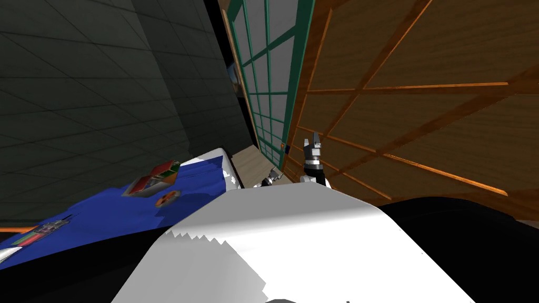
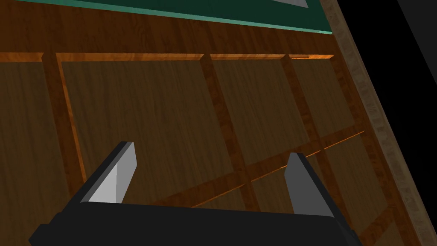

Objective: Push the door open

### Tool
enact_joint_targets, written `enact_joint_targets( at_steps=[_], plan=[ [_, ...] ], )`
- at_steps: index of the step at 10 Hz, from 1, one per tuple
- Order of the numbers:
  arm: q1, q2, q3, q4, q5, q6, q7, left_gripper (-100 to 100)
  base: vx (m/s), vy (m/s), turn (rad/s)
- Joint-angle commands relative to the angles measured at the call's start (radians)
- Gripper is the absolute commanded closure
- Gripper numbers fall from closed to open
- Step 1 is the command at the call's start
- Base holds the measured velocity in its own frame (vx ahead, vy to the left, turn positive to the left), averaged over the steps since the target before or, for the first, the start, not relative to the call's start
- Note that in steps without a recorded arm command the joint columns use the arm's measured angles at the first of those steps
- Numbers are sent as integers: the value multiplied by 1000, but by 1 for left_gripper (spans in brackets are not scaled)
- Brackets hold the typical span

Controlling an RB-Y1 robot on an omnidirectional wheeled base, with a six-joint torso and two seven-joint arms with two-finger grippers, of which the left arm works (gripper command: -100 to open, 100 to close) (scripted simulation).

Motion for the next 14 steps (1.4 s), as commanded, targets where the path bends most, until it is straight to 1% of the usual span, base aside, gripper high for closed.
enact_joint_targets(
  at_steps=[1, 6, 9, 13, 14],
  plan=[
    [-3, -6, -6, 4, -2, 2, -9, -100, 204, 48, -3],
    [-14, -28, -18, 32, -6, -3, -32, -100, 205, 70, -8],
    [-18, -38, -22, 41, -7, -5, -40, -100, 232, -9, -15],
    [-24, -50, -28, 54, -9, -7, -51, -100, 208, 22, -16],
    [-22, -46, -27, 49, -9, -7, -48, -100, 91, 5, 0]
  ],
)
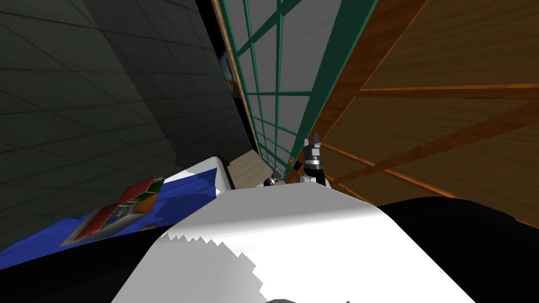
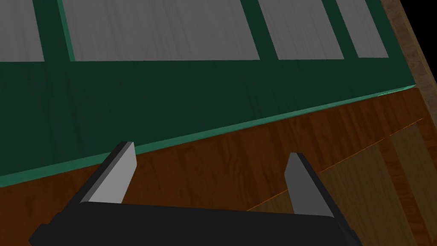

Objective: Push the door open

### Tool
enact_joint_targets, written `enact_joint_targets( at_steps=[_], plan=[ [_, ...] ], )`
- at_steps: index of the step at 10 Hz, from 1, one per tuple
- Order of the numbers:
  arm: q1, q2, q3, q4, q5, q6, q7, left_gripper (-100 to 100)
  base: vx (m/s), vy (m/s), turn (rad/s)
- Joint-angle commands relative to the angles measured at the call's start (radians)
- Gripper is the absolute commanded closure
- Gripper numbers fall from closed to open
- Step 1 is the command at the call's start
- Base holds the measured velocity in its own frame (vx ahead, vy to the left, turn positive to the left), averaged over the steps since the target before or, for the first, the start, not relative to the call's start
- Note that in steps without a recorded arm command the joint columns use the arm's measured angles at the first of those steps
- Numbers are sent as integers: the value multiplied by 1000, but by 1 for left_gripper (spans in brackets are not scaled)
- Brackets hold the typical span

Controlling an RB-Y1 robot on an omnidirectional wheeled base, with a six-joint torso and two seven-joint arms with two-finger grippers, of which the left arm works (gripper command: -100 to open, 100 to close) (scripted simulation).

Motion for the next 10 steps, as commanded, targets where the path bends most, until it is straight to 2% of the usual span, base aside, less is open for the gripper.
enact_joint_targets(
  at_steps=[1, 4, 10],
  plan=[
    [-2, 4, 5, 0, -4, 4, 5, -100, 40, 32, 261],
    [-9, 15, 20, 2, -14, 16, 19, -100, 60, 65, 309],
    [-23, 34, 51, 4, -34, 40, 47, -100, 67, 43, 257]
  ],
)
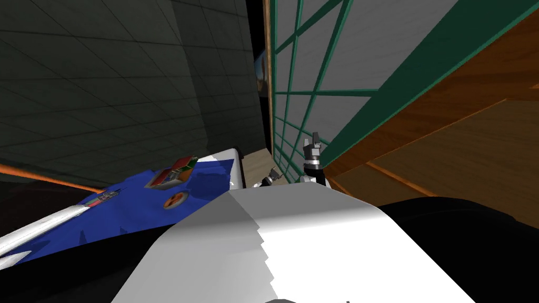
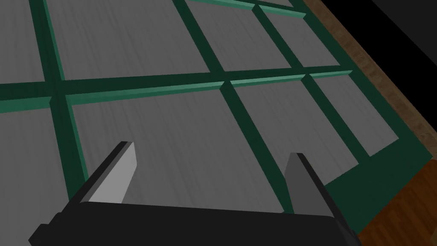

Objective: Push the door open

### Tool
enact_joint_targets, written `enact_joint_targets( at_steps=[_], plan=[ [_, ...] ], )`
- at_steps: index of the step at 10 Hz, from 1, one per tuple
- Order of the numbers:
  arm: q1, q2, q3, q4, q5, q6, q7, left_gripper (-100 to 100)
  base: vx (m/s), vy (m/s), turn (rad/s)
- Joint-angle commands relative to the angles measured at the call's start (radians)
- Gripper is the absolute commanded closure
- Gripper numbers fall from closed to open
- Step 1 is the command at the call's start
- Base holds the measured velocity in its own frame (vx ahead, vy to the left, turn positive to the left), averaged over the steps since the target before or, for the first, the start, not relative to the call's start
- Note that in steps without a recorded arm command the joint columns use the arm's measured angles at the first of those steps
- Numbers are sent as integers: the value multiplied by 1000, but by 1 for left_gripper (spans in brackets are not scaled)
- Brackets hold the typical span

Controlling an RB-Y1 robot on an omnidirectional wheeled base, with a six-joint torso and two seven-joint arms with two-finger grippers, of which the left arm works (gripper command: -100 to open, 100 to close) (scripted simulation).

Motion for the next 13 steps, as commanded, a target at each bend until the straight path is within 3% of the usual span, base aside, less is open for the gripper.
enact_joint_targets(
  at_steps=[1, 10, 13],
  plan=[
    [-13, 5, 15, 12, -8, 7, 14, -100, 153, -8, 300],
    [-50, 46, 104, 19, -68, 77, 96, -100, 202, -39, 281],
    [-63, 56, 136, 22, -89, 102, 125, -100, 153, -51, 179]
  ],
)
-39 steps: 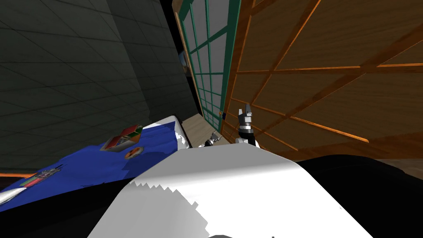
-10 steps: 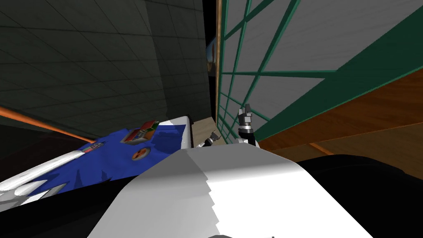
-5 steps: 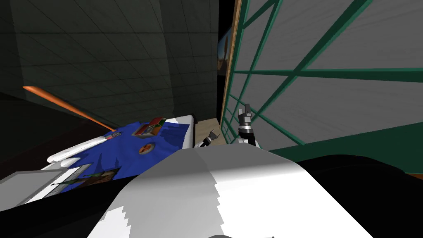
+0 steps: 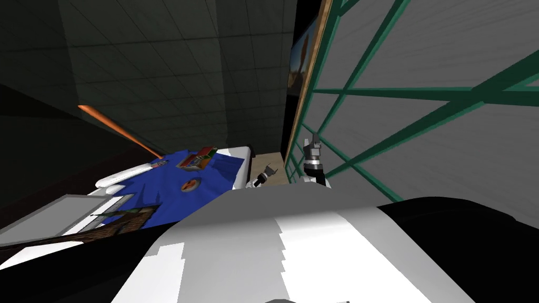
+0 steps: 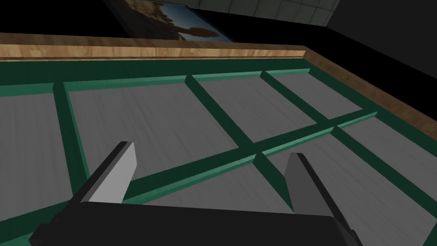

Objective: Push the door open

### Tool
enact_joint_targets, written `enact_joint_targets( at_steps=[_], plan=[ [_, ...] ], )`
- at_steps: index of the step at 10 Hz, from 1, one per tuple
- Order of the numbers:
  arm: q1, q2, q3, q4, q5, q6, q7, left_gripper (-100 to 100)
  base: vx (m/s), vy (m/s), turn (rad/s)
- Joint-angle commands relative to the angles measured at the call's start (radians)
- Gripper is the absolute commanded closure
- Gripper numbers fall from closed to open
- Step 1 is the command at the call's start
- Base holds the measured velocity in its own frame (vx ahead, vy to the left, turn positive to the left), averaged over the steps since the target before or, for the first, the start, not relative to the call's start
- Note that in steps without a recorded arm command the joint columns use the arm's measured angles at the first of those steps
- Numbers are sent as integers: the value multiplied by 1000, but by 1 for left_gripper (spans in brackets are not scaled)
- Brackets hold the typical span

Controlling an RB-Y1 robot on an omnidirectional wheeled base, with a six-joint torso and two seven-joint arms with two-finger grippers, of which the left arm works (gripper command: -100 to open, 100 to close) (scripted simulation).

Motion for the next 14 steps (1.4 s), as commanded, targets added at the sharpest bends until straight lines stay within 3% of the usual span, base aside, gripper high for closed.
enact_joint_targets(
  at_steps=[1, 5, 14],
  plan=[
    [-2, 10, 19, -9, -15, 22, 21, -100, 163, -78, 208],
    [-22, 27, 69, -5, -48, 62, 66, -100, 201, -59, 248],
    [-80, 61, 226, 5, -153, 185, 209, -100, 141, -87, 221]
  ],
)
